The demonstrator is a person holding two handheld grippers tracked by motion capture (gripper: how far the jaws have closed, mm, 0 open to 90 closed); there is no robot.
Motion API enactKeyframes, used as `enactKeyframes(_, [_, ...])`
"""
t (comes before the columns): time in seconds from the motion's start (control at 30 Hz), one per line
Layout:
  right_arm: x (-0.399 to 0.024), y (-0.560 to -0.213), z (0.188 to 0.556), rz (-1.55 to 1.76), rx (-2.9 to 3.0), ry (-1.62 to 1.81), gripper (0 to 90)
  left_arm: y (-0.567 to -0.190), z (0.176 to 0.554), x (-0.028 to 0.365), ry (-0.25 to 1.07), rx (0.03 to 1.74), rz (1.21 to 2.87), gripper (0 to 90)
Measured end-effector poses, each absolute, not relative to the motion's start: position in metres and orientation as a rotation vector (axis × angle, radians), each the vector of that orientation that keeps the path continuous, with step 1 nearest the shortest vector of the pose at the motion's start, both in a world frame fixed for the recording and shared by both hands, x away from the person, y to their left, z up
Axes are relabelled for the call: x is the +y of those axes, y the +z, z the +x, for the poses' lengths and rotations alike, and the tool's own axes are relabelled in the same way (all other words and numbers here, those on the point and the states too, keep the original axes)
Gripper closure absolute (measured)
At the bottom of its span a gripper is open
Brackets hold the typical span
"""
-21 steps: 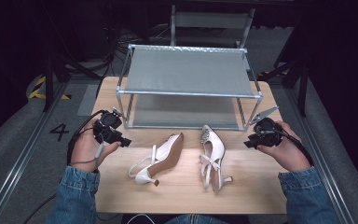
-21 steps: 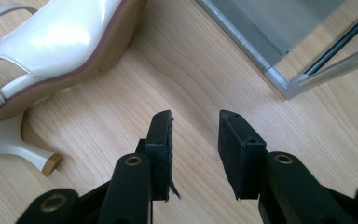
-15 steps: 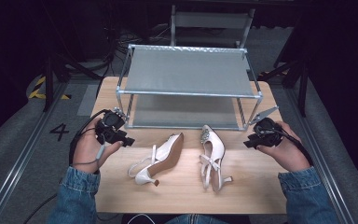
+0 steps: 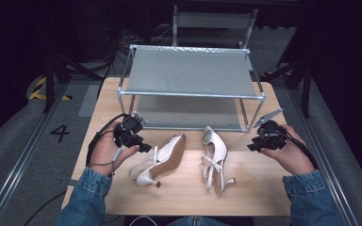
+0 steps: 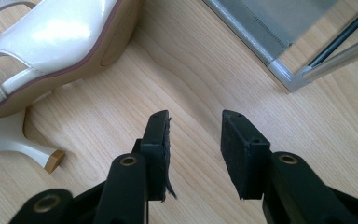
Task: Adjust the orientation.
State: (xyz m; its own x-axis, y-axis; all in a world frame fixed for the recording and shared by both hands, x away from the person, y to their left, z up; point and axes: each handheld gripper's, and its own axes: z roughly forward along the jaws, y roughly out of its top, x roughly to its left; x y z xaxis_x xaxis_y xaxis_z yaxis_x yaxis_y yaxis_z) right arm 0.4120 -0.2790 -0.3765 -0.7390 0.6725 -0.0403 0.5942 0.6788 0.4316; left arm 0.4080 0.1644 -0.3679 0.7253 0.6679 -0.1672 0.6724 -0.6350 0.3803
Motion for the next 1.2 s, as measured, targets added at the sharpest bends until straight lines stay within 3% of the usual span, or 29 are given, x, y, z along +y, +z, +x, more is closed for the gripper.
enactKeyframes(0.57, [-0.281,-0.380,0.411,1.030,2.705,0.612,59.8,-0.398,0.412,0.136,-0.174,0.993,2.572,45.5])
enactKeyframes(0.87, [-0.276,-0.380,0.409,0.975,2.717,0.627,58.0,-0.405,0.410,0.123,-0.213,0.962,2.614,49.2])
enactKeyframes(1.2, [-0.276,-0.380,0.410,0.978,2.717,0.631,56.9,-0.397,0.409,0.129,-0.168,0.961,2.581,55.1])
